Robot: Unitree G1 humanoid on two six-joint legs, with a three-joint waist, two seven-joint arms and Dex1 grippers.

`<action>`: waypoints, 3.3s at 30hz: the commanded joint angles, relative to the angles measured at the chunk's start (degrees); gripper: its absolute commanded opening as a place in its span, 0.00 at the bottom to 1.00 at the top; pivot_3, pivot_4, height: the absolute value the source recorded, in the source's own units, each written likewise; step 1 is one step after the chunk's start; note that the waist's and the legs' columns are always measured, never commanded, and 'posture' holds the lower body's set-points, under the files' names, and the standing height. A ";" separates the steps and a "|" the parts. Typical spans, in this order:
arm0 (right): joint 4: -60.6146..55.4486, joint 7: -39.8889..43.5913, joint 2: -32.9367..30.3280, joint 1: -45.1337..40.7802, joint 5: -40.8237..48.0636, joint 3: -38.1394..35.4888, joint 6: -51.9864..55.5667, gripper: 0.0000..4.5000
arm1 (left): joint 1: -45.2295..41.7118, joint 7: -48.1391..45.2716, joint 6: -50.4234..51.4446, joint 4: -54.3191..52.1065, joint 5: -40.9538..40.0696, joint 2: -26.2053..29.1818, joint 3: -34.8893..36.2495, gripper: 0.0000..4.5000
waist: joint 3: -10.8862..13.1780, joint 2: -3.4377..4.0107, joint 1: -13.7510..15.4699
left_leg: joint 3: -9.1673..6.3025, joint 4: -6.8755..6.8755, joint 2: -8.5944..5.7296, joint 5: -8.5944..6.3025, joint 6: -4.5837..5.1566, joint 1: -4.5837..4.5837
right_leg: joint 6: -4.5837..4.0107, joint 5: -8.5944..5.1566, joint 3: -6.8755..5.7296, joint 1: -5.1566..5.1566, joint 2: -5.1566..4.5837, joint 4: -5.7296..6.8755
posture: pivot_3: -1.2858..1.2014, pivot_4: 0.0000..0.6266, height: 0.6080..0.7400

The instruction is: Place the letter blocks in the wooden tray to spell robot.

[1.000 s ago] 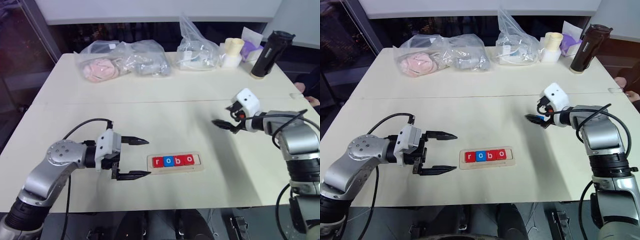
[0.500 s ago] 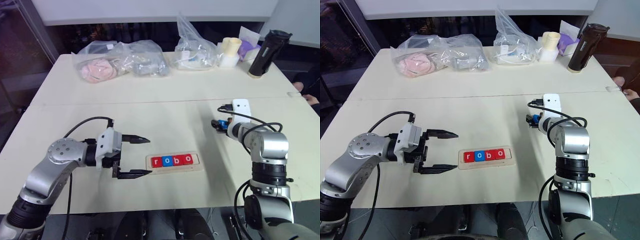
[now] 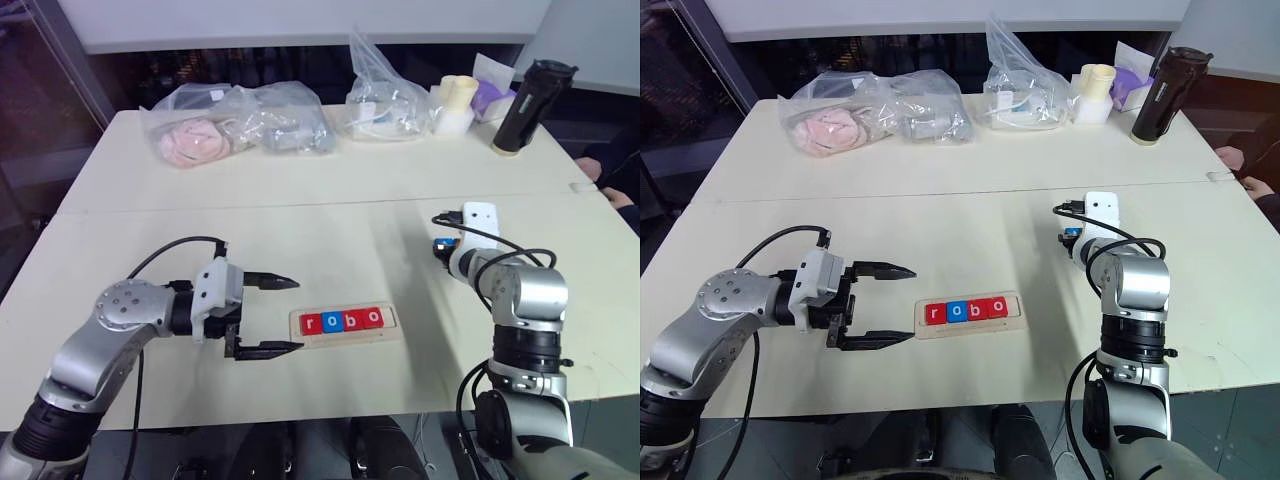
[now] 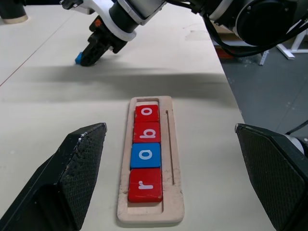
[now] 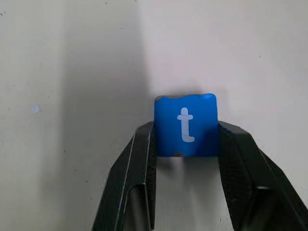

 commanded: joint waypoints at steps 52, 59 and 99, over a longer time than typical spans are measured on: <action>-7.17 61.38 -49.35 30.63 10.57 12.26 -44.34 1.00 | -2.81 -2.85 -2.19 1.69 1.08 -1.21 -0.67 1.00 | 0.23 -0.26 0.33 | 0.02 0.13 0.03 -0.10 0.18 0.29 | 0.16 -0.11 -0.02 0.51 0.03 -0.30 | 0.52 0.24 1.00; -1.59 62.70 -47.03 25.57 9.22 15.20 -47.29 1.00 | -1.61 -2.24 -1.71 0.46 0.81 -0.70 0.13 1.00 | 0.23 -0.26 0.37 | -0.01 0.08 0.03 -0.11 0.17 0.24 | 0.15 -0.10 -0.01 0.45 -0.05 -0.29 | 0.52 0.24 1.00; -8.61 67.70 -39.24 8.72 2.18 31.33 -46.65 0.25 | -1.36 -0.34 -1.59 -0.55 0.97 -0.89 -0.15 1.00 | 0.23 -0.17 0.51 | -0.02 0.05 0.01 -0.12 0.15 0.04 | 0.04 -0.07 0.00 0.25 -0.19 -0.37 | 0.52 0.24 1.00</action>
